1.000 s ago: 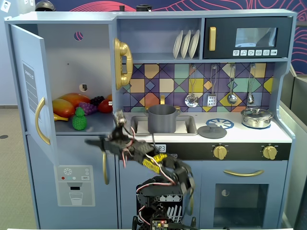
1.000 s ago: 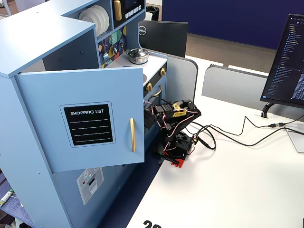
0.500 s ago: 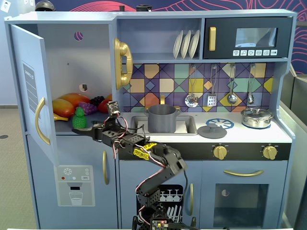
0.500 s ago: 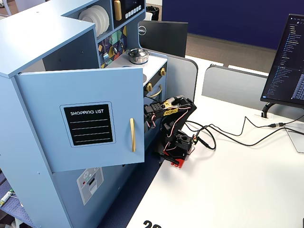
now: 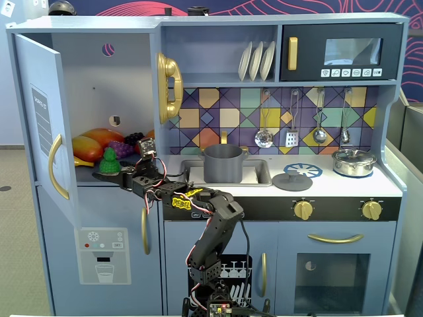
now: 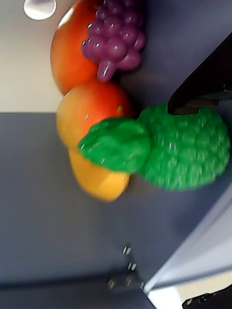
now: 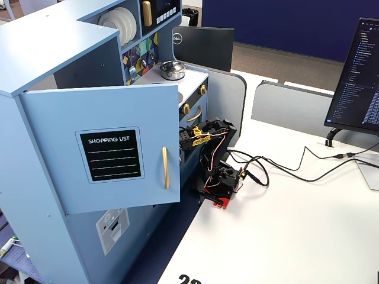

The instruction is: Pick up the green pineapple from the left cabinet and place it in the gray recipient

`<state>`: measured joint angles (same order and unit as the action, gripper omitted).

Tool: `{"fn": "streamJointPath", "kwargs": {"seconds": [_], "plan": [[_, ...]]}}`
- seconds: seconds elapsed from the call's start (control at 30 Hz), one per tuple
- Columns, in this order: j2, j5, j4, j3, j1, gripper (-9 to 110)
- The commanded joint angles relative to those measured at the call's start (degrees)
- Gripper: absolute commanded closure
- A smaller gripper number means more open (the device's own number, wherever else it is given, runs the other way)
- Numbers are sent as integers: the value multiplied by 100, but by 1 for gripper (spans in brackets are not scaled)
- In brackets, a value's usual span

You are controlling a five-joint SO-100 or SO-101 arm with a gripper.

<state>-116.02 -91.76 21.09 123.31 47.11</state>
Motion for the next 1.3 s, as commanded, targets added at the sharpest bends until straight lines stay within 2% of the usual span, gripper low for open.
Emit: {"fn": "streamJointPath", "kwargs": {"seconds": [0.0,0.77,0.83,1.03,1.27], "plan": [[176,-70,220,-598,-149,57],[1723,510,-62,-1986,-149,61],[1784,466,-114,-1986,-97,65],[1793,369,-44,-1995,149,100],[1063,88,167,-1740,396,101]]}}
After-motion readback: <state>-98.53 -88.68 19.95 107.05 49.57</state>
